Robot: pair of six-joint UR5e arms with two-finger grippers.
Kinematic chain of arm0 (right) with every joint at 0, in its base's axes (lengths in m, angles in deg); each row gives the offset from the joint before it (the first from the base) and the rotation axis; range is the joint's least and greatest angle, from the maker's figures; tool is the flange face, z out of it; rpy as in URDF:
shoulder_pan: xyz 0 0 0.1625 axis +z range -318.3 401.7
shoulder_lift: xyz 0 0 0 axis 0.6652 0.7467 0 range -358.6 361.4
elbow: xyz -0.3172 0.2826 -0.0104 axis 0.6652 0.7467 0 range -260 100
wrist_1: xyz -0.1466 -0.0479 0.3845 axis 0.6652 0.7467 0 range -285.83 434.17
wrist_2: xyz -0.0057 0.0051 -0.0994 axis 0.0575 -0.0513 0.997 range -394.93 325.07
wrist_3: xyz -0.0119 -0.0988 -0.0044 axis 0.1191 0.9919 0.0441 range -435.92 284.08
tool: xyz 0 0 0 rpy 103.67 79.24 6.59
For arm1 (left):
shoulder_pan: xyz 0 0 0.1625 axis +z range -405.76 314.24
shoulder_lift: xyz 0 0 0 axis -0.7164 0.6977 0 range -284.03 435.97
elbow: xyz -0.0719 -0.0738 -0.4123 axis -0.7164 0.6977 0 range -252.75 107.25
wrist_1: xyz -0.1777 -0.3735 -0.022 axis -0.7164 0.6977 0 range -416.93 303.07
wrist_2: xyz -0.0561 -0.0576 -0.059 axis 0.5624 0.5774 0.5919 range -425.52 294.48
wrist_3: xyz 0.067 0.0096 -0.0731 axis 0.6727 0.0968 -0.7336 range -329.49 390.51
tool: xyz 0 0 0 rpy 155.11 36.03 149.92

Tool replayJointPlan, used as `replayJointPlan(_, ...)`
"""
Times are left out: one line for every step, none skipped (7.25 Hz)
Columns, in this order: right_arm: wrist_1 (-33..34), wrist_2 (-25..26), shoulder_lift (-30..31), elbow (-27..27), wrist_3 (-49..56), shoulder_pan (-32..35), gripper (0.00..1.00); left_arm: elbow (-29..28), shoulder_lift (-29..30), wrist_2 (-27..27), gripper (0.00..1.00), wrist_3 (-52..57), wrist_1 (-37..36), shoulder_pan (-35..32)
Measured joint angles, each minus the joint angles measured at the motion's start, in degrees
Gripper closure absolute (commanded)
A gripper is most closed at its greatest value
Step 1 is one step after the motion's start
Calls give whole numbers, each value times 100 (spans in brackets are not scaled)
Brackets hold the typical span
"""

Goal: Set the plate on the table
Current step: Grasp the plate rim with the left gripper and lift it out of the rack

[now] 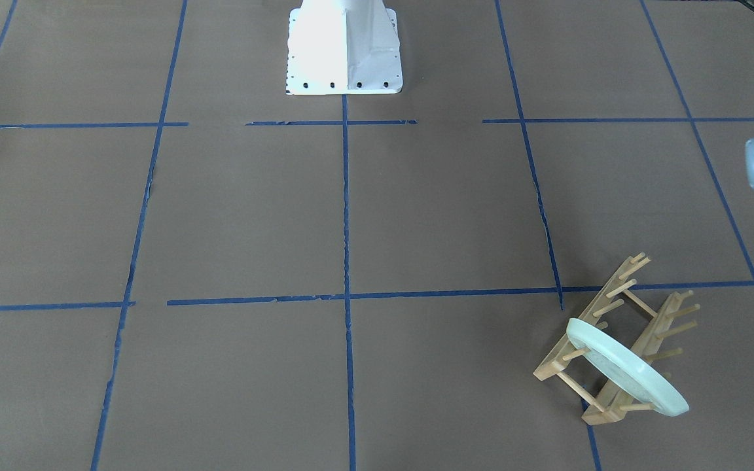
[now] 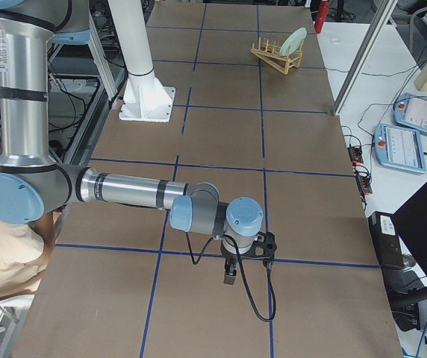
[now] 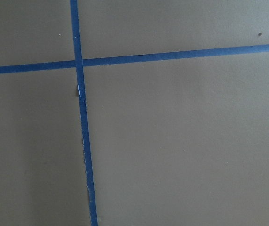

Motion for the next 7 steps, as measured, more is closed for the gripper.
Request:
replayJointPlan(0, 0, 0, 0, 0, 0, 0, -186, 192, -429, 2, -989, 185, 273)
replayJointPlan(0, 0, 0, 1, 0, 0, 0, -371, 364, -859, 8, -1633, 263, 555)
replayJointPlan(0, 0, 0, 3, 0, 0, 0, -497, 472, -1112, 13, -1997, 293, 715)
replayJointPlan(0, 0, 0, 4, 0, 0, 0, -577, 524, -1219, 20, -2213, 304, 793)
replayJointPlan(0, 0, 0, 2, 0, 0, 0, -628, 548, -1255, 40, -2317, 308, 836)
replayJointPlan(0, 0, 0, -1, 0, 0, 0, -648, 561, -1274, 76, -2404, 309, 855)
replayJointPlan(0, 0, 0, -3, 0, 0, 0, -651, 572, -1291, 100, -2483, 309, 871)
